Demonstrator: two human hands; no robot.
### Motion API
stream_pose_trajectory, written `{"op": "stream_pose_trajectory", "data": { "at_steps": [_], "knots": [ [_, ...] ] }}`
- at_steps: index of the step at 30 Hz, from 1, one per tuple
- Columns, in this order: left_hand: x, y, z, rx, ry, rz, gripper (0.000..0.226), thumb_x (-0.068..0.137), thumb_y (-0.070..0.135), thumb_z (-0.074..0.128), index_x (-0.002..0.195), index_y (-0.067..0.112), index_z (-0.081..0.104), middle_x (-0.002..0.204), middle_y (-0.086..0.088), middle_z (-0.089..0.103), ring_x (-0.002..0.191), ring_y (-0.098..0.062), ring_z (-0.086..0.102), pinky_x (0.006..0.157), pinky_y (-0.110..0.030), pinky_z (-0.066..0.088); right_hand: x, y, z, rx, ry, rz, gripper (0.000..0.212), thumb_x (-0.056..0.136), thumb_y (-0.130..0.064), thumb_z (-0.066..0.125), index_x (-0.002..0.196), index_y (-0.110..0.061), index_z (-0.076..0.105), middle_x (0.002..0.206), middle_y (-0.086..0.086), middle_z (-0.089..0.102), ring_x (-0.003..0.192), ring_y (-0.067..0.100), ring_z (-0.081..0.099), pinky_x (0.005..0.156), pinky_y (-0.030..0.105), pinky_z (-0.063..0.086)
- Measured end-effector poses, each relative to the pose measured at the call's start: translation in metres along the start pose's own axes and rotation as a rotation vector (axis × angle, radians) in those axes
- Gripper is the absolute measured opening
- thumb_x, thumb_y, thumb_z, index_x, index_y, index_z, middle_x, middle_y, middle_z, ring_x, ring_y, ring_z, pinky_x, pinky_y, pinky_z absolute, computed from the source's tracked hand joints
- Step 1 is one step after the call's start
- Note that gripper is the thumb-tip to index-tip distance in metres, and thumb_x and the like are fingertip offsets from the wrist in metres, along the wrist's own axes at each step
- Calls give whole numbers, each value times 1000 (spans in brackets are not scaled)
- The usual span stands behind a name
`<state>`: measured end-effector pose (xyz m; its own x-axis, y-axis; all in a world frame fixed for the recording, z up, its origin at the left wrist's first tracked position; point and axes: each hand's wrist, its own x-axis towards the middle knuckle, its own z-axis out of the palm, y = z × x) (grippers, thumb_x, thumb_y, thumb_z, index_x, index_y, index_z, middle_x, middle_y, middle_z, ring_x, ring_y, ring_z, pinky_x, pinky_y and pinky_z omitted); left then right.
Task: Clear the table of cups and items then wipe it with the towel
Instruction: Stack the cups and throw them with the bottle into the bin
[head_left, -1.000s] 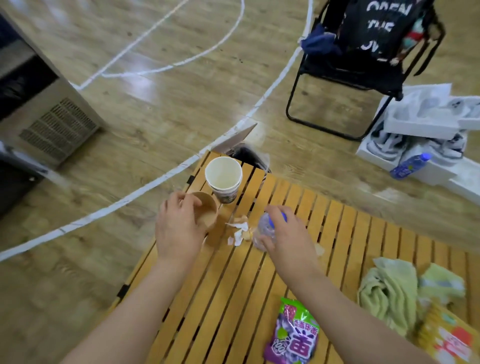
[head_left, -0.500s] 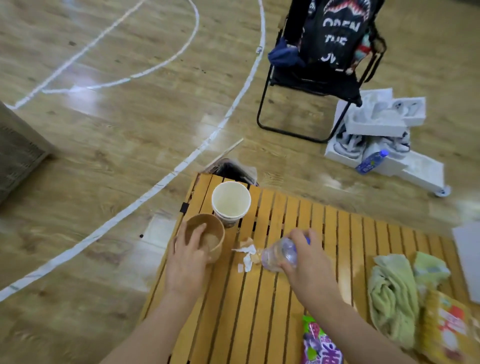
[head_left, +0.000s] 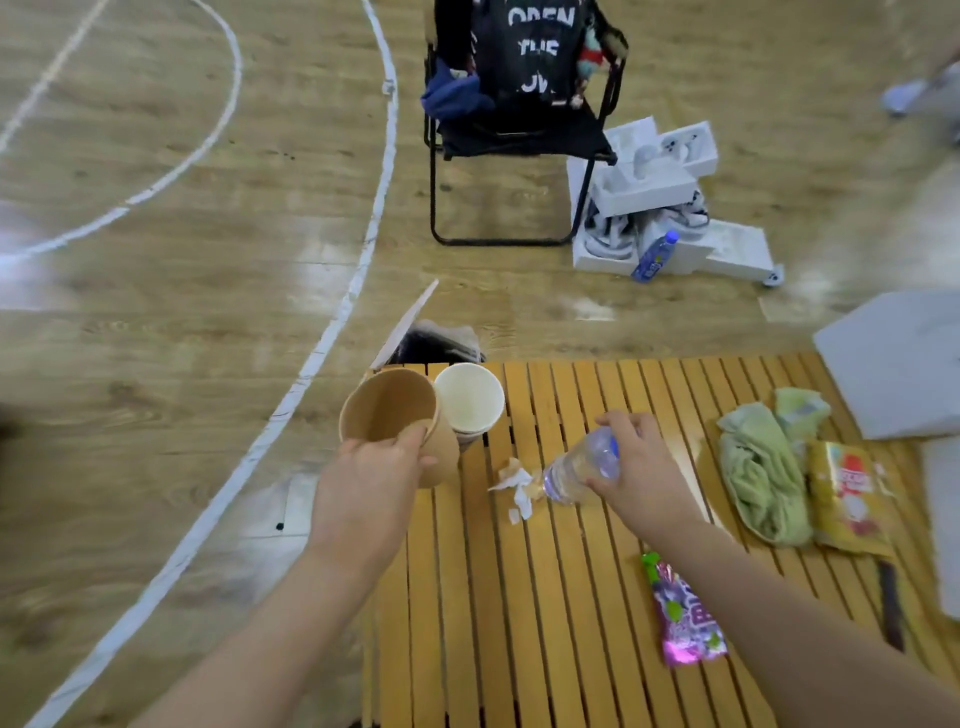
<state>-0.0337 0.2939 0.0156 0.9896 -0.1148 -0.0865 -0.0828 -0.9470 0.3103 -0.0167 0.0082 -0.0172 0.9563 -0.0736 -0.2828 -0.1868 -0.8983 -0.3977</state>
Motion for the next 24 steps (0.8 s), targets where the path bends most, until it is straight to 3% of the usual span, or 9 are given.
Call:
{"op": "stream_pose_trajectory", "data": {
  "at_steps": [3,7,10,15,19,22,24],
  "knots": [
    [3,-4,-17,2,50,-20,24,98,34,51,87,21,35,71,-1,64,64,-29,48,50,-36,42,-5,-10,-2,-154,-4,71,63,82,-53,64,136,-35,38,146,2,29,124,29,46,96,50,45],
    [16,-11,-44,12,88,-12,22,97,31,54,87,14,44,68,-4,60,61,-33,50,50,-34,35,-30,-26,6,-389,202,-23,59,85,-47,63,137,-23,48,149,11,39,141,35,34,107,60,33],
    [33,-15,-70,-25,160,-14,26,97,34,54,85,12,45,67,-8,59,62,-37,55,51,-40,43,-40,-43,15,-466,254,-205,54,76,-30,77,125,-12,60,142,17,53,138,34,43,107,55,40],
    [55,-18,-99,-11,331,64,28,96,33,55,82,9,49,61,-8,58,53,-35,52,45,-37,40,-33,-77,29,-416,118,-377,46,74,-25,78,116,-15,61,135,14,57,127,29,55,101,44,48],
    [63,-18,-100,-17,342,178,27,94,35,56,79,13,53,60,2,54,52,-28,49,42,-33,37,-12,-107,37,-218,83,-237,50,83,-26,71,127,-20,48,141,6,43,122,22,52,97,35,46],
    [69,-6,-76,-91,230,361,17,92,27,66,80,15,63,66,4,62,60,-25,55,53,-38,46,7,-118,41,10,108,-3,53,83,-16,71,127,-18,43,132,3,41,104,19,56,80,29,50],
    [77,4,-53,-62,178,483,11,88,23,73,80,16,68,64,3,63,60,-24,58,58,-36,46,15,-118,41,135,122,149,54,81,-4,70,126,-16,42,129,4,42,94,20,56,75,33,52]
  ]
}}
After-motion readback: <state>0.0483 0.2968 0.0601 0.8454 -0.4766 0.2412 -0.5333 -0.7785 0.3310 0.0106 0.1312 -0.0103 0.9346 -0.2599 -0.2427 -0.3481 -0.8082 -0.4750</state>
